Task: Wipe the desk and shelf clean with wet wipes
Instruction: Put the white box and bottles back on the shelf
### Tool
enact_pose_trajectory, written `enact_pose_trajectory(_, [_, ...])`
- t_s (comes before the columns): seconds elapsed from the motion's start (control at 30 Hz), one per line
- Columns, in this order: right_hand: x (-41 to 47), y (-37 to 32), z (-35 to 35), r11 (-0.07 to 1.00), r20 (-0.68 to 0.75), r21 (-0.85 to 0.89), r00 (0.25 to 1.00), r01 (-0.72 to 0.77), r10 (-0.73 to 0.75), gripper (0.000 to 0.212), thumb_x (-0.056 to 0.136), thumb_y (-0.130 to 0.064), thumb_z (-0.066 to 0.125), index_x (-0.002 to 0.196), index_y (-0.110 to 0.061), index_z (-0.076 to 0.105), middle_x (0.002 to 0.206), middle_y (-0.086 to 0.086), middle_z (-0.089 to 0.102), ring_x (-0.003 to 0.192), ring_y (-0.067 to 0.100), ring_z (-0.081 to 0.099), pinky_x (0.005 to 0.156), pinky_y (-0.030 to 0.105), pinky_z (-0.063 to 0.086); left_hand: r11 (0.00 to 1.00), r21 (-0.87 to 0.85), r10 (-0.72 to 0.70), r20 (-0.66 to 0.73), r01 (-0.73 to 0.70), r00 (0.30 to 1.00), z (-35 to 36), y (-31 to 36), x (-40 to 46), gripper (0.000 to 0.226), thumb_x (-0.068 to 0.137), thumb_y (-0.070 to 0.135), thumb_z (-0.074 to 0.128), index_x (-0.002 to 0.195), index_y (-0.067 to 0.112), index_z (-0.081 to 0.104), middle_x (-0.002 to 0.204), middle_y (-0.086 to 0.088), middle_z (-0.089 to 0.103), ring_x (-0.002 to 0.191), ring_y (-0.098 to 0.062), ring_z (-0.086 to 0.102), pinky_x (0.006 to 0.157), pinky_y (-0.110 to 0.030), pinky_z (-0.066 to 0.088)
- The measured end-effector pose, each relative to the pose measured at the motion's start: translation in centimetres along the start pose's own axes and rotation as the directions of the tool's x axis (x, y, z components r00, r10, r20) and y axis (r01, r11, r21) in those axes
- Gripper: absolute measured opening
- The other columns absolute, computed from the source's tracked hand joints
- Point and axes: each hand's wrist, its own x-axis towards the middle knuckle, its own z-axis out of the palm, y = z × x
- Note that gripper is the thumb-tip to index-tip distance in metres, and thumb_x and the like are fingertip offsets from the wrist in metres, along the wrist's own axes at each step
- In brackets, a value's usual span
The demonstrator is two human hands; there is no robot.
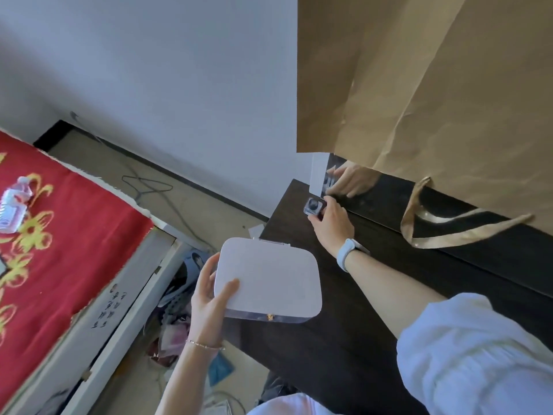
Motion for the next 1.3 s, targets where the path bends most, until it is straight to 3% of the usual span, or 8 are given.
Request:
enact_pose_trajectory(0.2, [-8.5,1.7,-3.5,0.924,-0.016,0.329,0.978,-0.192,0.209,0.027,0.095,-0.023,0.044,0.111,-0.007,0.059,0.106,0.006,0.062,0.099,0.018,0.055,0.079,0.025,0.037,0.994,-0.107,0.0,0.211,0.023,0.978,1.1,0.0,0.2,0.05,0.064,0.024,0.066,0.112,0.032,0.054,0.092,0.011,0.065,0.087,-0.016,0.063,0.074,-0.037,0.054])
enact_pose_trajectory(0.37, [-18.5,5.2,-5.9,0.793,0.01,0.515,0.927,-0.326,0.375,0.02,0.096,-0.032,0.04,0.095,-0.035,0.06,0.092,-0.015,0.059,0.089,0.002,0.055,0.073,0.021,0.042,0.997,-0.079,0.023,0.437,0.013,0.899,5.3,-1.4,-0.8,0.062,0.057,0.037,0.068,0.117,0.03,0.052,0.103,0.01,0.062,0.091,-0.009,0.062,0.068,-0.025,0.053])
enact_pose_trajectory(0.5, [-22.6,9.0,-7.8,0.737,-0.138,0.549,0.827,-0.394,0.545,0.027,0.097,-0.027,0.039,0.119,-0.023,0.053,0.109,-0.006,0.056,0.101,0.009,0.052,0.088,0.028,0.042,0.993,0.064,0.038,0.602,-0.096,0.798,10.4,-3.3,-4.0,0.052,0.067,0.039,0.061,0.117,0.037,0.044,0.113,0.015,0.053,0.1,0.002,0.054,0.076,-0.017,0.049])
enact_pose_trajectory(0.6, [-24.6,12.6,-9.4,0.668,-0.155,0.569,0.735,-0.48,0.66,0.031,0.096,-0.025,0.039,0.124,-0.016,0.048,0.116,0.003,0.056,0.102,0.015,0.052,0.084,0.031,0.04,0.956,0.173,0.063,0.667,-0.236,0.742,13.7,-4.8,-6.8,0.052,0.076,0.032,0.055,0.124,0.032,0.035,0.124,0.012,0.045,0.11,0.007,0.046,0.088,-0.011,0.04])
enact_pose_trajectory(0.7, [-25.8,16.0,-10.9,0.642,-0.155,0.588,0.711,-0.492,0.686,0.033,0.097,-0.022,0.037,0.126,-0.011,0.045,0.125,0.01,0.055,0.112,0.025,0.053,0.085,0.031,0.04,0.895,0.294,0.053,0.677,-0.336,0.734,16.9,-6.4,-8.6,0.055,0.085,0.023,0.057,0.133,0.023,0.031,0.129,0.007,0.044,0.115,-0.009,0.044,0.094,-0.023,0.035])
enact_pose_trajectory(0.87, [-26.5,20.7,-14.1,0.665,-0.147,0.559,0.73,-0.495,0.667,0.04,0.098,-0.021,0.036,0.136,-0.01,0.036,0.137,0.012,0.046,0.125,0.028,0.045,0.087,0.025,0.031,0.802,0.463,0.023,0.608,-0.378,0.794,20.9,-8.9,-12.1,0.057,0.085,0.016,0.056,0.136,0.02,0.032,0.124,0.004,0.052,0.103,-0.013,0.049,0.082,-0.019,0.035])
enact_pose_trajectory(1.07, [-26.2,24.2,-16.3,0.731,-0.103,0.499,0.805,-0.466,0.584,0.031,0.096,-0.015,0.036,0.123,-0.003,0.045,0.115,0.014,0.056,0.108,0.028,0.054,0.082,0.027,0.038,0.793,0.546,-0.023,0.469,-0.269,0.883,23.8,-10.9,-14.8,0.055,0.085,0.018,0.056,0.134,0.022,0.033,0.124,-0.002,0.054,0.096,-0.017,0.048,0.081,-0.027,0.036])
enact_pose_trajectory(1.3, [-26.5,24.2,-15.8,0.747,-0.119,0.49,0.814,-0.45,0.569,0.039,0.097,-0.015,0.035,0.135,-0.006,0.035,0.137,0.018,0.044,0.13,0.031,0.037,0.104,0.036,0.033,0.737,0.586,0.004,0.492,-0.335,0.87,24.0,-11.8,-15.4,0.06,0.091,0.014,0.049,0.142,0.01,0.017,0.143,-0.013,0.033,0.129,-0.028,0.031,0.105,-0.032,0.026])
